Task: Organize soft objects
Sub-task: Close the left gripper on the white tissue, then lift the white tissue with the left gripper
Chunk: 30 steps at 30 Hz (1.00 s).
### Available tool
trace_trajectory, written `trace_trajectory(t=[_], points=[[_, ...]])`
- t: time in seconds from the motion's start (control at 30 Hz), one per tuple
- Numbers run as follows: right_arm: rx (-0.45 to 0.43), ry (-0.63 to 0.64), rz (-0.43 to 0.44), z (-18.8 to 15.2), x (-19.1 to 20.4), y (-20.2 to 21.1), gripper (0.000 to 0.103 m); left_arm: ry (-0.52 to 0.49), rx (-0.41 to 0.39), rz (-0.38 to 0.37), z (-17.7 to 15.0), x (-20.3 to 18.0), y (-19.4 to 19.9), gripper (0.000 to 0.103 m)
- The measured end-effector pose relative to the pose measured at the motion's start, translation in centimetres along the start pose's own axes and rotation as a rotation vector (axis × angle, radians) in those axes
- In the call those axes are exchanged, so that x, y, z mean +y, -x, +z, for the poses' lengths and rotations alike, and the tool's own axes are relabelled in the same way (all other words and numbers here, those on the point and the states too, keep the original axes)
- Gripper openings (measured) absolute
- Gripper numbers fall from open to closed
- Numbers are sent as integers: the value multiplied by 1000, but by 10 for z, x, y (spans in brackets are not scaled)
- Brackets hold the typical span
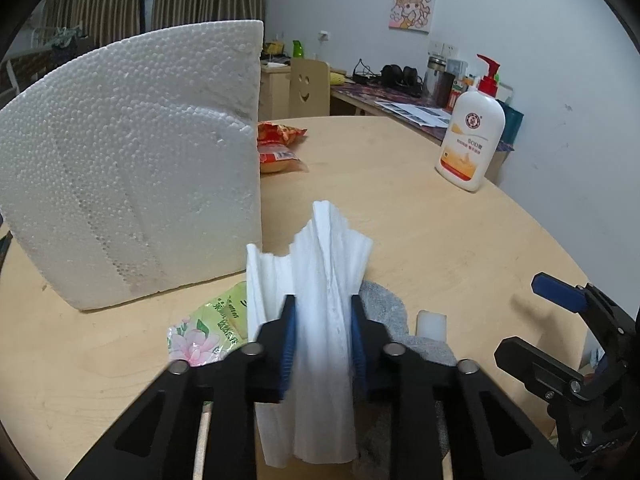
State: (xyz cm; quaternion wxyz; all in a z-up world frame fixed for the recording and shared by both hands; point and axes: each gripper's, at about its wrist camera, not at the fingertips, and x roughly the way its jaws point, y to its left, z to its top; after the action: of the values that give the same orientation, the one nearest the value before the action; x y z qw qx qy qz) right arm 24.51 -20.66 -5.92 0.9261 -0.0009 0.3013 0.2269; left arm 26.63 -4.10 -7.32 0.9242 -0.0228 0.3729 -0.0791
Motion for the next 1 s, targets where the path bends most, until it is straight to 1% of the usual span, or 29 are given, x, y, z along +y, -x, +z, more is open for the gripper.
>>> trace_trajectory(t=[0.1,0.13,0.23,0.53,1.0], points=[[4,0,1,0,-1,-1,103,-2,-1,-5,-1,0,0,6],[6,1,1,0,-1,-1,103,0,-9,-4,0,0,1,5],[9,-5,3,0,-1,-1,103,-4,-36,-5,0,1,9,5],[0,11,3,2,7,4,103,-7,-84,2,0,4,30,5],[-1,57,62,7,39,4,103,7,-161,16,-7,18,79,5]])
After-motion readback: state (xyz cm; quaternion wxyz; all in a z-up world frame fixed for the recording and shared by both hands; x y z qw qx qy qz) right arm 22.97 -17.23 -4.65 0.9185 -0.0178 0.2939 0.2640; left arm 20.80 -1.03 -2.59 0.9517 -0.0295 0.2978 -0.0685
